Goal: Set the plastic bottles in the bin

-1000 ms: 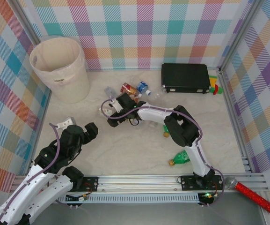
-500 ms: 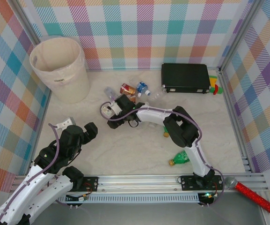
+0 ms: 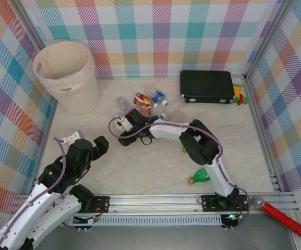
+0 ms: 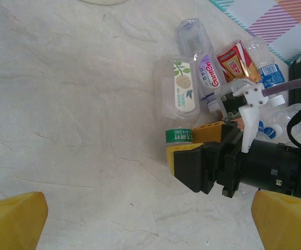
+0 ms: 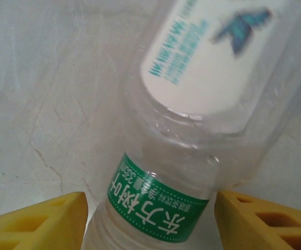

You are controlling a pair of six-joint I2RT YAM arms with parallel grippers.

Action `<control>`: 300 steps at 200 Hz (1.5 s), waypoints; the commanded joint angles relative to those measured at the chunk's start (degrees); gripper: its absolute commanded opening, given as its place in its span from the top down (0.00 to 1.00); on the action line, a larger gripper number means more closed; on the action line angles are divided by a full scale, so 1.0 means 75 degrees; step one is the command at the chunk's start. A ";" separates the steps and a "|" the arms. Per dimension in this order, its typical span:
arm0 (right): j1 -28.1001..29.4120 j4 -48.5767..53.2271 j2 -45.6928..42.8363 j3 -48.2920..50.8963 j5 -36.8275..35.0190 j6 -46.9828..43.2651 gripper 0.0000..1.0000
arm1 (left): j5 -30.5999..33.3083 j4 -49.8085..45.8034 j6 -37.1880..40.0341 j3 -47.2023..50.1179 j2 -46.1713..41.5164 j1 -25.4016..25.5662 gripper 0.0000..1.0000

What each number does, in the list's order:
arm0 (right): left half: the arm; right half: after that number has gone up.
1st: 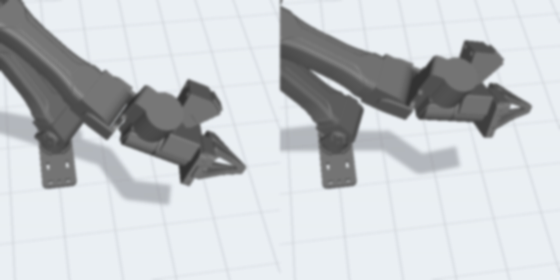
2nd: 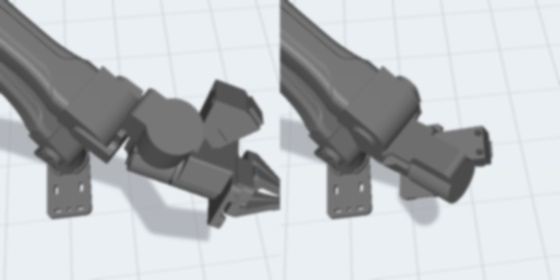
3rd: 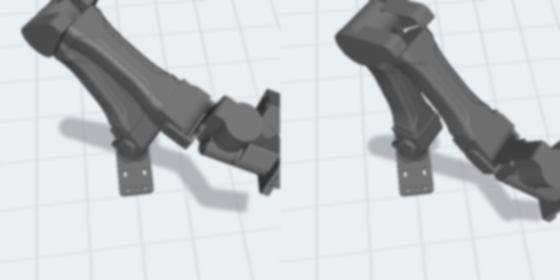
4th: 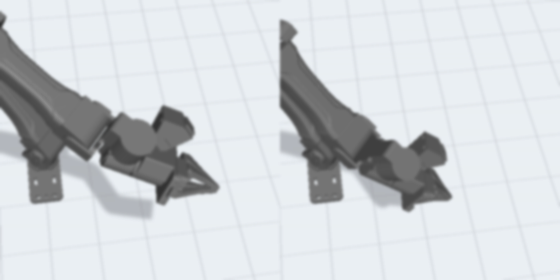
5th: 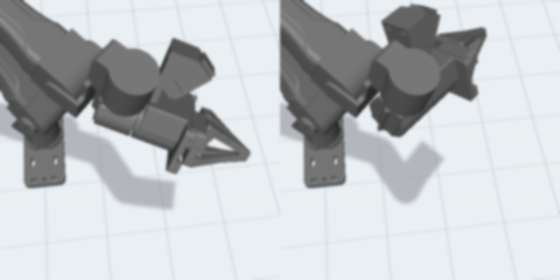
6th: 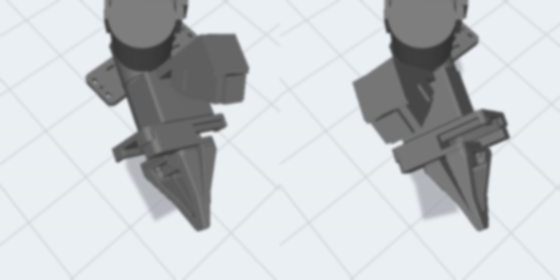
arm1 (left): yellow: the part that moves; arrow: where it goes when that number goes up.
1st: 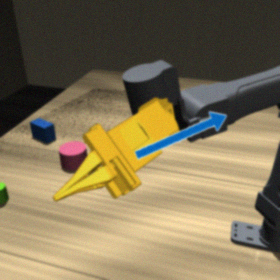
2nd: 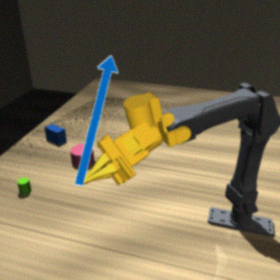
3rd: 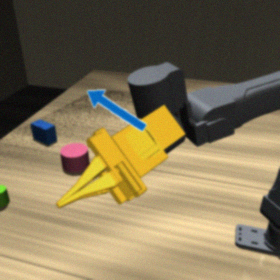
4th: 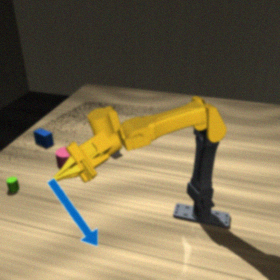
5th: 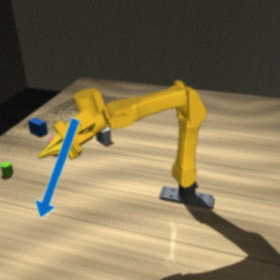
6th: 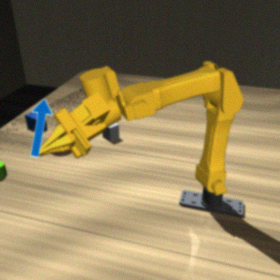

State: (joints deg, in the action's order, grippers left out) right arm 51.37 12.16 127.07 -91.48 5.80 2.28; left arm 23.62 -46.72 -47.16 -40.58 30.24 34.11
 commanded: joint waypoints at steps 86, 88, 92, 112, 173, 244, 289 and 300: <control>0.0178 -0.0606 -0.0317 0.0581 -0.0476 0.0399 0.60 | 0.0206 -0.0298 -0.0213 -0.0095 -0.0128 0.0093 0.00; 0.0189 -0.0638 -0.0355 0.0607 -0.0479 0.0396 0.61 | 0.0204 -0.0292 -0.0224 -0.0094 -0.0129 0.0093 0.00; 0.0202 -0.0692 -0.0423 0.0666 -0.0481 0.0402 0.62 | 0.0209 -0.0298 -0.0235 -0.0097 -0.0131 0.0093 0.00; 0.0291 -0.0863 -0.0775 0.0883 -0.0535 0.0400 0.64 | 0.0134 -0.0270 -0.0257 -0.0131 -0.0129 0.0093 0.00; 0.0493 -0.1292 -0.1718 0.1507 -0.0826 0.0582 0.69 | 0.0089 -0.0480 -0.0295 -0.0366 -0.0150 0.0092 0.00; 0.0874 -0.1751 -0.3650 0.3002 -0.1345 0.0575 0.68 | -0.1092 0.1244 -0.0548 -0.0033 0.0013 0.0081 0.00; 0.1107 -0.2316 -0.5386 0.4446 -0.1534 0.0658 0.69 | -0.2047 0.2661 -0.0273 -0.0369 0.0645 -0.0215 0.01; 0.1118 -0.2495 -0.5751 0.4779 -0.1429 0.0702 0.69 | -0.2676 0.3130 -0.0294 -0.0395 0.0913 -0.0378 0.03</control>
State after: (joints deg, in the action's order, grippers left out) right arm 59.29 -1.32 89.89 -59.99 -4.93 6.24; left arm 12.36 -33.08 -50.02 -41.30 34.06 33.28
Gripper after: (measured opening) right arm 0.408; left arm 0.986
